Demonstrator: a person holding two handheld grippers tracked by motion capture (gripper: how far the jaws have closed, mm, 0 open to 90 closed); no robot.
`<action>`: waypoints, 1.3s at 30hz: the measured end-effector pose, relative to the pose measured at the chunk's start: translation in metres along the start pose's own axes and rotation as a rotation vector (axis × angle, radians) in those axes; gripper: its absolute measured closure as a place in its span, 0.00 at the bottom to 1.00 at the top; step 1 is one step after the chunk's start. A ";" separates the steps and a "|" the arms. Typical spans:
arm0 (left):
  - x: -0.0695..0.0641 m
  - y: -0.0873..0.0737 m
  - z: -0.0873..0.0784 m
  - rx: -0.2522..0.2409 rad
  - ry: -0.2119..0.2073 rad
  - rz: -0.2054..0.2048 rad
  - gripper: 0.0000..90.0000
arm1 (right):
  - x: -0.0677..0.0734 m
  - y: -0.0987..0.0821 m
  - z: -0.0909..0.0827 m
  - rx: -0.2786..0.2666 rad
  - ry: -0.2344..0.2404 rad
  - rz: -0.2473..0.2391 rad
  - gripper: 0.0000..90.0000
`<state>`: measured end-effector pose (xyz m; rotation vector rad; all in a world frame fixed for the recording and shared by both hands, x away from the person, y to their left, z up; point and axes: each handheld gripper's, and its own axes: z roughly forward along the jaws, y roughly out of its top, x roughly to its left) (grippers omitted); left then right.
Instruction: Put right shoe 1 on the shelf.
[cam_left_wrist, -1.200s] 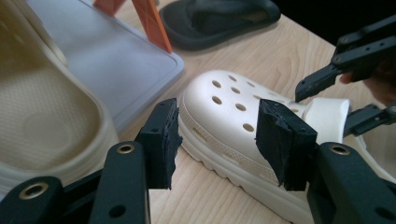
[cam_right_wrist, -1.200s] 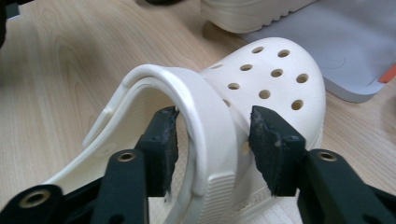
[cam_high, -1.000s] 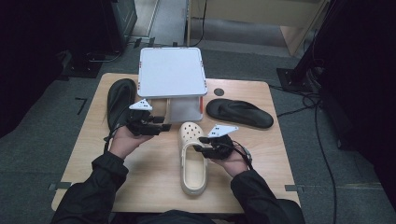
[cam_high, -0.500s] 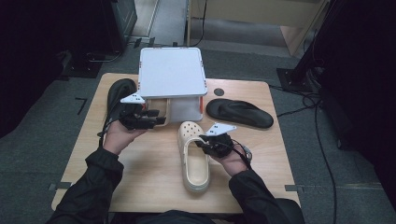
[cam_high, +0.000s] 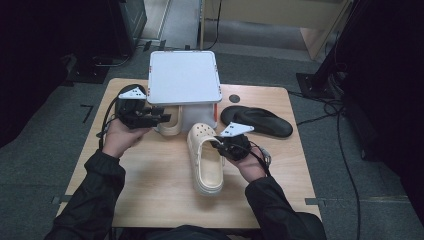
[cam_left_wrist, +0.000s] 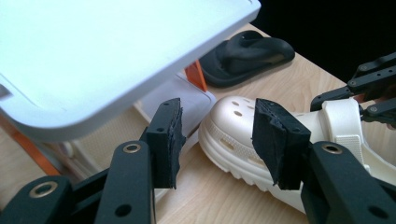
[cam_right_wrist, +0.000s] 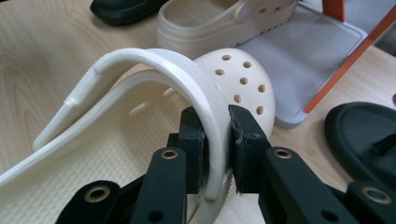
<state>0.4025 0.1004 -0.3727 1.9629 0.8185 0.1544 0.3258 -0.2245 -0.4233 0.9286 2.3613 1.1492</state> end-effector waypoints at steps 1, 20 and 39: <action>0.000 0.000 0.000 0.000 0.000 0.000 0.59 | -0.001 0.002 0.000 0.000 -0.004 0.003 0.86; 0.033 0.033 -0.004 -0.058 0.029 -0.012 0.61 | -0.032 0.049 0.039 0.024 -0.098 -0.040 0.86; 0.050 0.025 0.003 -0.019 0.079 0.011 0.75 | -0.028 0.042 0.076 0.064 -0.175 -0.117 0.83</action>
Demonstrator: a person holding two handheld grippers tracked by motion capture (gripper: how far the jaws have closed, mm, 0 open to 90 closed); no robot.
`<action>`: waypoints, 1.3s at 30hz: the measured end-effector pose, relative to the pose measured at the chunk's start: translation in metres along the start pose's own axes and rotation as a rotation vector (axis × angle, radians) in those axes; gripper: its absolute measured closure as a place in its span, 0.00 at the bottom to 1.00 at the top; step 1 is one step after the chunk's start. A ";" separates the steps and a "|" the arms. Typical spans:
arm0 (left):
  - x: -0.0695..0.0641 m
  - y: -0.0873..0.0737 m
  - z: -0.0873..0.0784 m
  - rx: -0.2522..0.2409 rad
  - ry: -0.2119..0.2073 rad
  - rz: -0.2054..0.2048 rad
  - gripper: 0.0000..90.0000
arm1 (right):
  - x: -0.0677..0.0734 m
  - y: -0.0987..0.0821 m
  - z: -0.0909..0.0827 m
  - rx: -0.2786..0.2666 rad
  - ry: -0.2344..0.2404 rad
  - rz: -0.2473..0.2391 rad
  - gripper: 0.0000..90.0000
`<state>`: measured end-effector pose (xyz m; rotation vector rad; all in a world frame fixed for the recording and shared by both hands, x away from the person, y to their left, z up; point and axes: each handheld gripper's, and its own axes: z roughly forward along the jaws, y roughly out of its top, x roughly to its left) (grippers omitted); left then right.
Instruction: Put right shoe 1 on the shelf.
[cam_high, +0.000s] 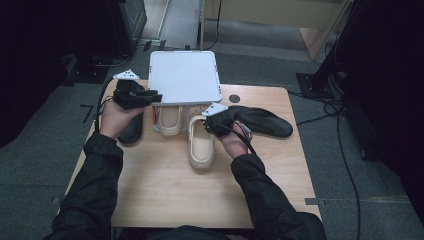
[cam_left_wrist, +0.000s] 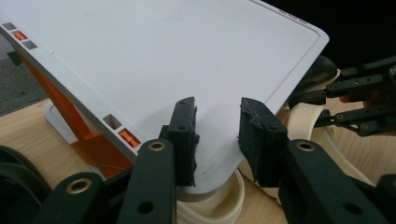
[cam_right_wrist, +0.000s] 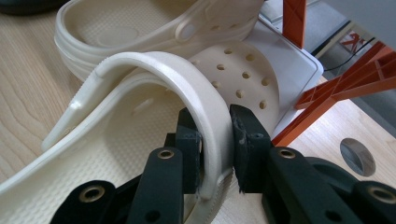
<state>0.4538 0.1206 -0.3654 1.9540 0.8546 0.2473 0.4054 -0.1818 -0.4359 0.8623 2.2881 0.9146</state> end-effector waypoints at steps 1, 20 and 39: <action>0.000 0.000 0.000 -0.002 0.003 0.001 0.77 | 0.000 0.000 0.000 0.001 0.003 0.007 0.82; -0.002 -0.004 -0.001 -0.012 0.009 -0.003 0.85 | -0.010 -0.011 -0.050 -0.070 0.133 0.157 0.76; -0.003 -0.005 -0.001 -0.016 0.019 0.001 0.86 | 0.041 -0.066 -0.068 -0.064 0.272 0.176 0.90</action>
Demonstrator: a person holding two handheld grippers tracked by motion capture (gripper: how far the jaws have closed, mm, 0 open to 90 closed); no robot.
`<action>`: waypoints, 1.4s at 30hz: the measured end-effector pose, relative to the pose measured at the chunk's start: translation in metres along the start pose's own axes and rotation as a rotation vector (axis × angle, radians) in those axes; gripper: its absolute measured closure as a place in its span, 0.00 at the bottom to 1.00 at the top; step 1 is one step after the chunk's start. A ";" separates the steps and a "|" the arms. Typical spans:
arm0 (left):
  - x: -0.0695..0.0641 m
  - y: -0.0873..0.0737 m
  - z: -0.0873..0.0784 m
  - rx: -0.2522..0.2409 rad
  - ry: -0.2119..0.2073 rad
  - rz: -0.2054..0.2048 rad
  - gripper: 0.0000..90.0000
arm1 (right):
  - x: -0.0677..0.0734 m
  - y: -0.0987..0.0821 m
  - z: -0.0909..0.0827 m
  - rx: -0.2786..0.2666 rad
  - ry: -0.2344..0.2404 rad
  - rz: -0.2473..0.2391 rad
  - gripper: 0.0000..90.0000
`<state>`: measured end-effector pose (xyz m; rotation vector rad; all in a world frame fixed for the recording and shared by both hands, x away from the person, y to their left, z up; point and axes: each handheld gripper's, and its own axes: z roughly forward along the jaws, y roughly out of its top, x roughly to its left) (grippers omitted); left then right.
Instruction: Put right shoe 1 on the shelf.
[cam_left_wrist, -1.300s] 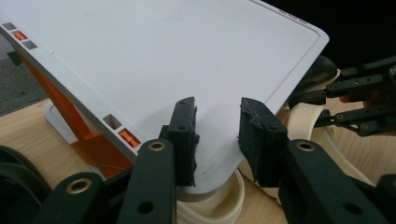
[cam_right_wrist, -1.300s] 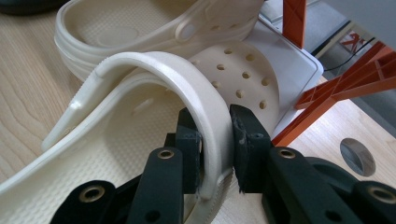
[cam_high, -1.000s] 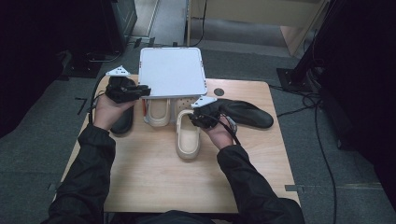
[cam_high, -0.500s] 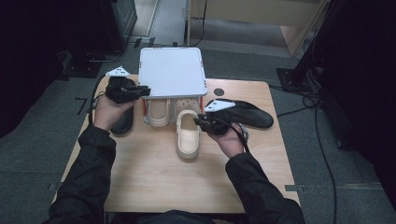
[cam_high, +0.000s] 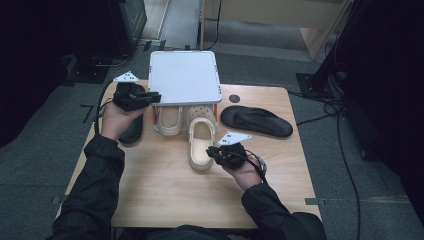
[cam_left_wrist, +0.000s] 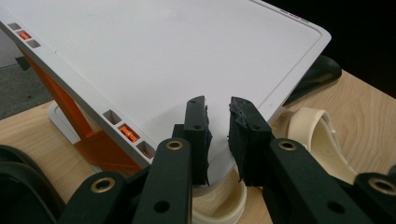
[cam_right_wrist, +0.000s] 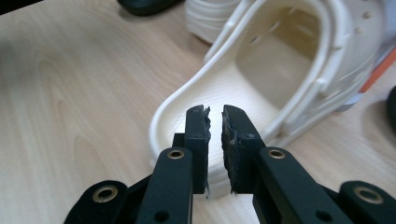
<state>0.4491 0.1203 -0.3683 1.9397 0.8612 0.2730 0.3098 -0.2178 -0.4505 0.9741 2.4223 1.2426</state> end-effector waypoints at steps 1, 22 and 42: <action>0.000 0.000 0.000 0.000 0.000 0.000 0.86 | 0.002 -0.001 0.000 0.001 0.005 0.000 0.91; 0.000 -0.004 0.000 -0.028 -0.002 -0.011 0.86 | 0.029 -0.044 0.038 0.201 0.075 -0.016 0.93; -0.001 -0.002 0.000 -0.015 -0.007 -0.024 0.90 | -0.004 -0.007 0.054 0.127 -0.012 0.010 0.96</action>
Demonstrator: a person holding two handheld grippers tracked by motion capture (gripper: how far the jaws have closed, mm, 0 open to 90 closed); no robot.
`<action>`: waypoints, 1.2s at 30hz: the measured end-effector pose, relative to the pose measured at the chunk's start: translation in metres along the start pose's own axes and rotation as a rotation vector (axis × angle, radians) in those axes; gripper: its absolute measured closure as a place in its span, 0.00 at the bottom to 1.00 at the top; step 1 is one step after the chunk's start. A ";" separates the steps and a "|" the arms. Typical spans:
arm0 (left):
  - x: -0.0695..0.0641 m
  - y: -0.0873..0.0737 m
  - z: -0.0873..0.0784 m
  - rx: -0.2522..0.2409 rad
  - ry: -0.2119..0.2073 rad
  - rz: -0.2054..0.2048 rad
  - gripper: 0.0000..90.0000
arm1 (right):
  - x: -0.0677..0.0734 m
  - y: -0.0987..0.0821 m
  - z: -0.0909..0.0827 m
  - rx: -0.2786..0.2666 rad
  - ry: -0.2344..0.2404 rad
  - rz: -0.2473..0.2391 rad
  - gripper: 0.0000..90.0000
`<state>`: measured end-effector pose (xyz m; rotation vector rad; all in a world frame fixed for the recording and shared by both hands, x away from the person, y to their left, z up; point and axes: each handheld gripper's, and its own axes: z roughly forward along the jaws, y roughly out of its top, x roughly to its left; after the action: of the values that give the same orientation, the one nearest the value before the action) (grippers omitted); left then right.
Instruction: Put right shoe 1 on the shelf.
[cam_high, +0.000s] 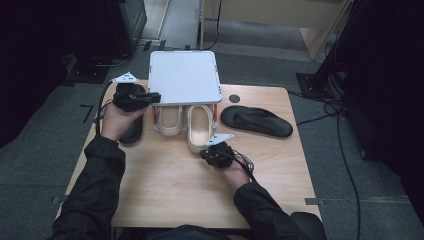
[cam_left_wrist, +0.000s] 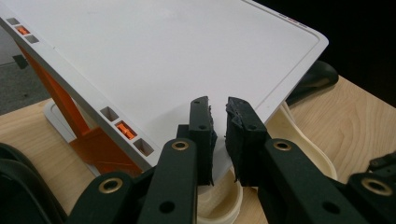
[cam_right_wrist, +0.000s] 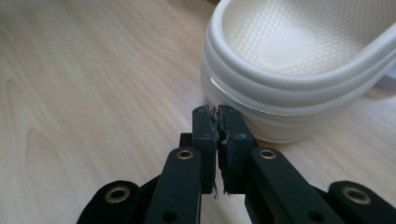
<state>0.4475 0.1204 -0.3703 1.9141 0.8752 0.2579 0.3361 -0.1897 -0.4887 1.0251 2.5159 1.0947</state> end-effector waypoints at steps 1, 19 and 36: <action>0.000 0.000 0.000 0.000 -0.001 -0.001 0.90 | -0.002 0.002 0.001 0.000 -0.005 0.002 0.96; 0.001 0.000 0.000 -0.001 -0.004 -0.004 0.90 | -0.027 0.032 0.027 -0.056 -0.048 0.045 0.96; 0.003 -0.001 -0.003 -0.008 -0.015 -0.014 0.84 | -0.031 0.036 0.015 -0.081 0.024 0.067 0.84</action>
<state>0.4481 0.1249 -0.3704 1.8997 0.8761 0.2386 0.3841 -0.1841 -0.4763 1.0875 2.4500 1.2235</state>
